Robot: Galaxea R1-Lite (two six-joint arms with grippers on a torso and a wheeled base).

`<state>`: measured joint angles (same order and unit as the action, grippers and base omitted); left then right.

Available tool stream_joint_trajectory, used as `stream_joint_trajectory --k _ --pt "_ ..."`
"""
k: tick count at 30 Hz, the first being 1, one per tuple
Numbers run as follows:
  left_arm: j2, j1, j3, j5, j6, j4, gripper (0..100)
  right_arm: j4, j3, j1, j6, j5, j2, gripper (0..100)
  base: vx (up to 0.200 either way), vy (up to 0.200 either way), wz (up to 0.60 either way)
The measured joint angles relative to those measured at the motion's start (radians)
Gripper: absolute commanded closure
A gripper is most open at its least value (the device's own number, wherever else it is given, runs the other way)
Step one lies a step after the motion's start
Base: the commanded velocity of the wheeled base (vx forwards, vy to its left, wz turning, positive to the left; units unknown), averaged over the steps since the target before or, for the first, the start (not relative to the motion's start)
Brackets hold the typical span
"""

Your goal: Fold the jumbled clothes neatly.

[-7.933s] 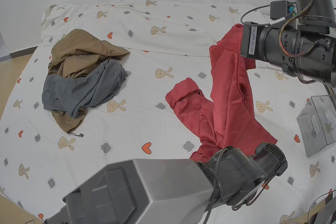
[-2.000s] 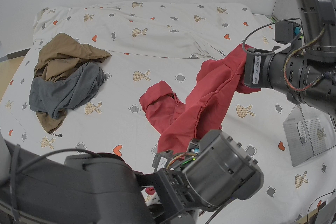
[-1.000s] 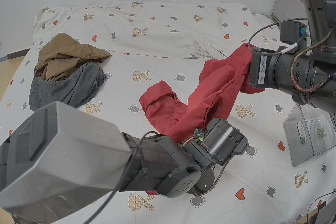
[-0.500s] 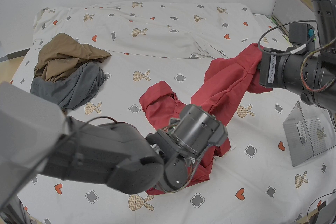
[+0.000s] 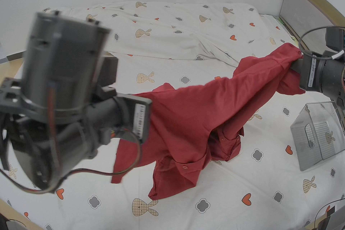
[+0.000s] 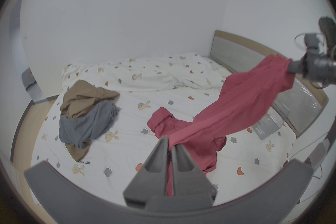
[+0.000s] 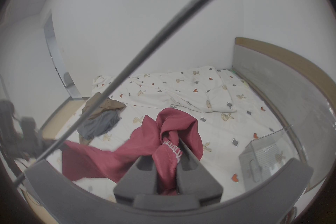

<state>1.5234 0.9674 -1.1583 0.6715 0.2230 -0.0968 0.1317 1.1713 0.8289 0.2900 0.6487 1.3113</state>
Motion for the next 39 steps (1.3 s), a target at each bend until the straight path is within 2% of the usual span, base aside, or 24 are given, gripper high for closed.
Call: stream_joint_trajectory --k 7,12,18,21,25,27,28,31,35,39 --pt "-0.219 0.010 0.105 -0.005 -0.119 0.001 100 -0.012 -0.137 -0.051 -0.155 -0.002 -0.103 100 0.000 0.000 0.00" --pt "-0.326 0.023 0.139 -0.007 -0.200 0.006 100 -0.058 -0.162 -0.064 -0.179 -0.006 -0.165 100 0.000 0.000 0.00" --pt "-0.380 0.038 0.186 -0.012 -0.209 0.007 100 -0.062 -0.182 -0.042 -0.203 -0.006 -0.190 100 0.000 0.000 0.00" --pt "-0.384 0.040 0.234 -0.054 -0.204 0.015 100 -0.064 -0.198 -0.031 -0.215 -0.005 -0.179 100 0.000 0.000 0.00" --pt "-0.363 0.042 0.291 -0.171 -0.195 0.041 100 -0.066 -0.197 -0.009 -0.219 -0.003 -0.141 100 0.000 0.000 0.00" --pt "-0.336 0.042 0.312 -0.195 -0.186 0.056 100 -0.066 -0.185 0.002 -0.219 -0.001 -0.115 100 0.000 0.000 0.00" --pt "-0.317 0.042 0.321 -0.206 -0.179 0.065 0 -0.067 -0.178 0.006 -0.219 -0.001 -0.101 100 0.000 0.000 0.00" --pt "-0.259 0.039 0.341 -0.275 -0.162 0.098 0 -0.068 -0.161 0.017 -0.219 -0.001 -0.063 100 0.000 0.000 0.00" --pt "-0.197 0.024 0.353 -0.430 -0.156 0.124 0 -0.068 -0.148 0.023 -0.219 0.000 -0.030 100 0.000 0.000 0.00" --pt "-0.142 -0.023 0.360 -0.670 -0.205 0.134 0 -0.068 -0.142 0.023 -0.219 -0.001 -0.012 100 0.000 0.000 0.00"
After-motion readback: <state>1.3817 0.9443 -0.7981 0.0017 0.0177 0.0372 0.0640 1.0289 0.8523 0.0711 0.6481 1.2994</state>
